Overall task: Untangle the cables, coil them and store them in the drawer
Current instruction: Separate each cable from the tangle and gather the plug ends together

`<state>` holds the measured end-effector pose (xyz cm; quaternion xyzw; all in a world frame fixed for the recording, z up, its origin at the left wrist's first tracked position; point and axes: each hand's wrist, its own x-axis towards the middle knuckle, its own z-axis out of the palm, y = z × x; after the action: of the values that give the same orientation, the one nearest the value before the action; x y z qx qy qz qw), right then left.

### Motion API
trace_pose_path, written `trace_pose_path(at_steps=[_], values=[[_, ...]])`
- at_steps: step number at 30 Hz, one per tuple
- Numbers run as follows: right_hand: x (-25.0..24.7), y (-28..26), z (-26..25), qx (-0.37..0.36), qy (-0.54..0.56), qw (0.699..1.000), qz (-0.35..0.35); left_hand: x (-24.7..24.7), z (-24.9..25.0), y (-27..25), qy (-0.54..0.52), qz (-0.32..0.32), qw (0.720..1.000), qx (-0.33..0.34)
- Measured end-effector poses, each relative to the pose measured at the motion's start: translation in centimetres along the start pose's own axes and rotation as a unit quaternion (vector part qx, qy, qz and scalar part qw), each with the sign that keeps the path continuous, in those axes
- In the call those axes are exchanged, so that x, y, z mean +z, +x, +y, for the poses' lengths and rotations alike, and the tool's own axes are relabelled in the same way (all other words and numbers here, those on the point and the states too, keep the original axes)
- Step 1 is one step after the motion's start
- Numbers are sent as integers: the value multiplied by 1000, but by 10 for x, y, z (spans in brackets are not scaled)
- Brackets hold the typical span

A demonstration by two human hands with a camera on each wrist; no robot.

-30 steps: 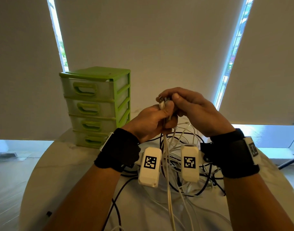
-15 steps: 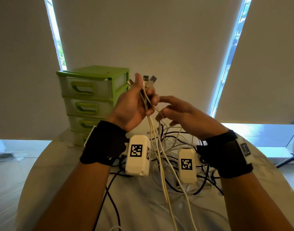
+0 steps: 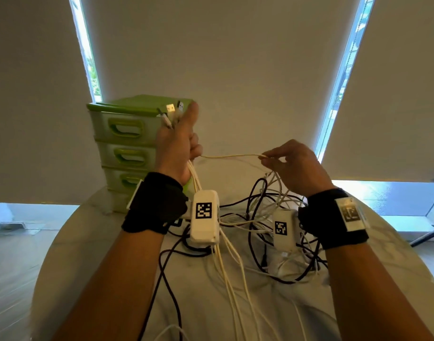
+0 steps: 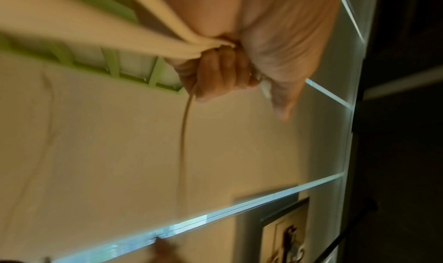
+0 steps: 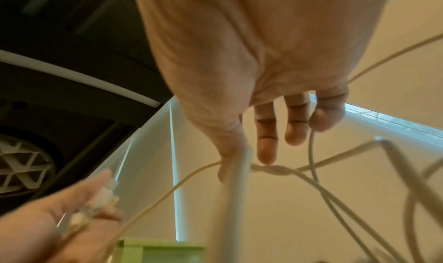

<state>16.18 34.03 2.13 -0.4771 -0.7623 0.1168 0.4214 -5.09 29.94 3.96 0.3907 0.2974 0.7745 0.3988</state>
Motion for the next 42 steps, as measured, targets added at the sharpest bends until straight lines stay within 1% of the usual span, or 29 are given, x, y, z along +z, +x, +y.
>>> trace_pose_path(at_steps=[2, 4, 6, 8, 10, 14, 17, 19, 22, 25, 26, 27, 28, 29, 30, 31, 32, 34, 36, 38, 40, 42], values=[[-7, 1, -6, -17, 35, 998, 41, 0, -10, -2, 57, -11, 998, 0], [-15, -1, -13, -34, 88, 994, 46, 4, -17, -8, 68, -70, 995, -28], [-19, -6, -21, -55, 134, 989, 14, 11, -22, -16, 68, -142, 986, -62], [-19, -11, -29, -93, 153, 983, -37, 17, -28, -24, 105, -190, 973, -73], [-19, -13, -33, -128, 158, 977, -62, 22, -33, -28, 136, -211, 965, -68], [-23, -14, -35, -166, 195, 964, -66, 23, -29, -29, 151, -250, 955, -60], [-21, -17, -38, -163, 217, 961, -61, 18, -21, -26, 177, -279, 941, -68], [-20, -16, -39, -151, 214, 964, -45, 17, -16, -24, 222, -285, 931, -56], [-20, -15, -48, -148, 227, 962, -31, 16, -17, -22, 310, -257, 915, 8], [-21, -20, -62, -183, 257, 948, -35, 22, -19, -28, 364, -222, 902, 62], [-21, -21, -63, -184, 271, 944, -41, 23, -18, -29, 344, -212, 913, 61], [-20, -20, -62, -168, 271, 946, -51, 24, -17, -28, 311, -191, 930, 47], [-18, -18, -56, -139, 245, 958, -61, 24, -15, -28, 264, -171, 949, 28], [-14, -15, -49, -104, 177, 975, -82, 22, -14, -25, 237, -158, 958, 20], [-10, -12, -41, -75, 88, 987, -115, 20, -14, -22, 225, -151, 962, 20], [-5, -10, -33, -57, 15, 987, -147, 18, -13, -20, 211, -146, 966, 20], [0, -9, -27, -49, -23, 984, -169, 16, -12, -16, 189, -138, 972, 14], [3, -8, -17, -28, -17, 982, -186, 12, -9, -8, 127, -106, 986, -11], [-2, -5, -10, -5, -3, 986, -165, 5, -5, 0, 79, -53, 995, -28], [-13, -2, -5, 12, 12, 993, -116, -4, -5, 8, 43, -5, 999, -30], [-21, -1, -1, 25, 19, 997, -75, -10, -5, 11, 23, 24, 999, -32], [-25, 1, 7, 39, 3, 999, -35, -12, -1, 12, 16, 48, 998, -33]])
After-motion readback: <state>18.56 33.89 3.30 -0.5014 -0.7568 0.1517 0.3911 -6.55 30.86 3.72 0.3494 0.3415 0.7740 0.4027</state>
